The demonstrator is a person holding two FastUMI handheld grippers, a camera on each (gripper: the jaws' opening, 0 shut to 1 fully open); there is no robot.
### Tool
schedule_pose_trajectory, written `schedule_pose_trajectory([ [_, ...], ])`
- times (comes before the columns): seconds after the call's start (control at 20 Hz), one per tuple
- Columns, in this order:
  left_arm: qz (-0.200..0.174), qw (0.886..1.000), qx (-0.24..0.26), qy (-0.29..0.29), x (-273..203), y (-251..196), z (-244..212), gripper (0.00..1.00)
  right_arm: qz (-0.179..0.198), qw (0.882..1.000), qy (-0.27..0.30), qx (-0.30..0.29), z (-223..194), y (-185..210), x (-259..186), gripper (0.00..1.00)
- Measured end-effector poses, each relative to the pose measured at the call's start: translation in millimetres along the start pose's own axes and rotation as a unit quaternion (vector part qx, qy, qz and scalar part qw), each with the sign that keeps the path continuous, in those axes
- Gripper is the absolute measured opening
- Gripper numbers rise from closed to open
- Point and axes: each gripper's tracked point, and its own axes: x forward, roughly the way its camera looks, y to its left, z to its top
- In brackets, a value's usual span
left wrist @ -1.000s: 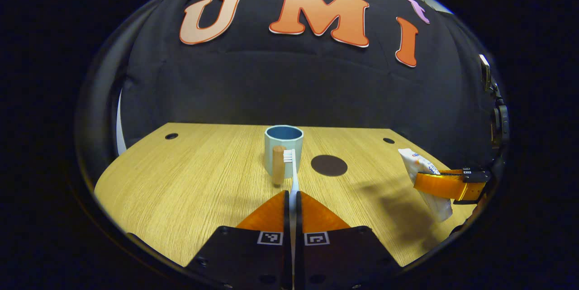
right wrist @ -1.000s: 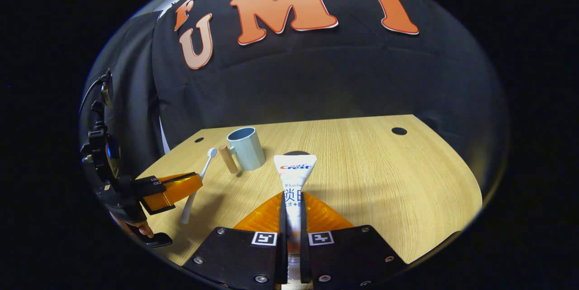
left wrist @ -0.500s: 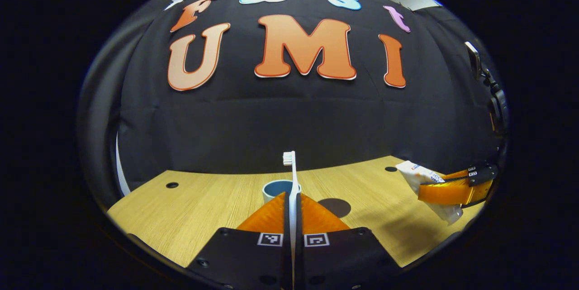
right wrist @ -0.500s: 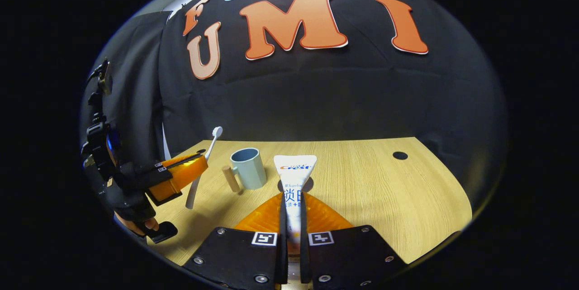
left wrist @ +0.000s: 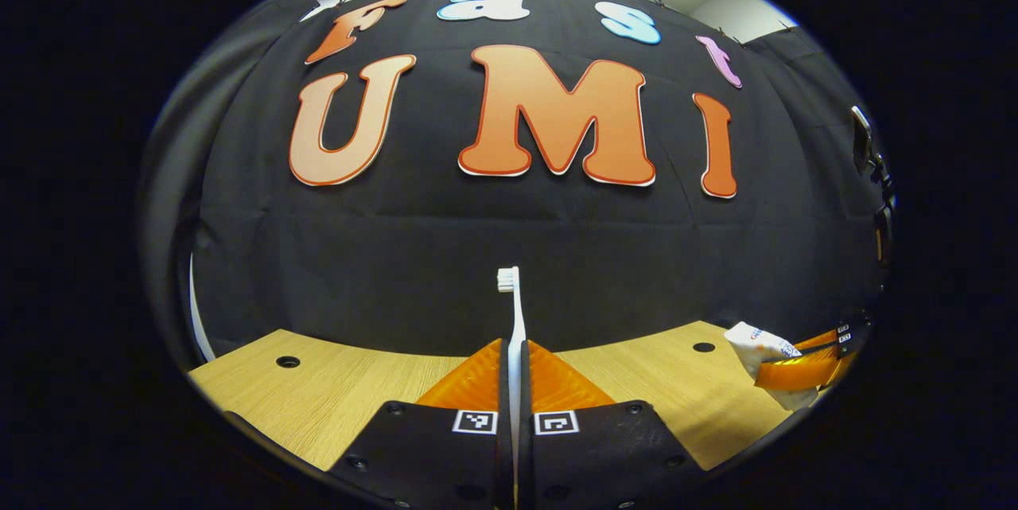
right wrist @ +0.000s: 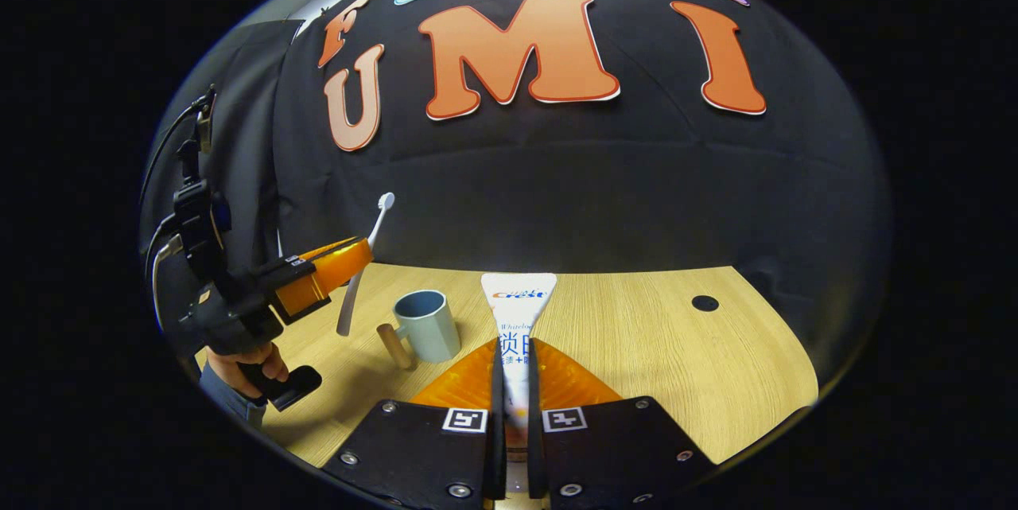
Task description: Put the toothbrush and toothpaste on the desktop into the cup, then pick up the cup and place it on the coaster on the desktop.
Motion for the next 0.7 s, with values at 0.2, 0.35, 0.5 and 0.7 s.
schedule_pose_trajectory([
  [0.2, -0.014, 1.000, 0.000, -0.023, 28.0, 2.6, 14.1, 0.02, -0.006, 1.000, -0.008, 0.003, 9.5, -4.9, 7.2, 0.11],
  [0.35, -0.033, 0.998, 0.005, -0.045, 44.1, -2.8, 24.7, 0.02, -0.005, 1.000, -0.018, 0.013, 20.8, -9.2, 18.2, 0.11],
  [0.5, -0.053, 0.998, 0.004, -0.046, 62.6, -10.0, 19.8, 0.02, -0.011, 1.000, -0.024, 0.015, 24.8, -18.0, 24.4, 0.11],
  [0.7, -0.068, 0.997, 0.003, -0.022, 83.0, -7.6, -11.6, 0.02, -0.016, 0.999, -0.021, 0.024, 22.3, -25.7, 36.2, 0.11],
])
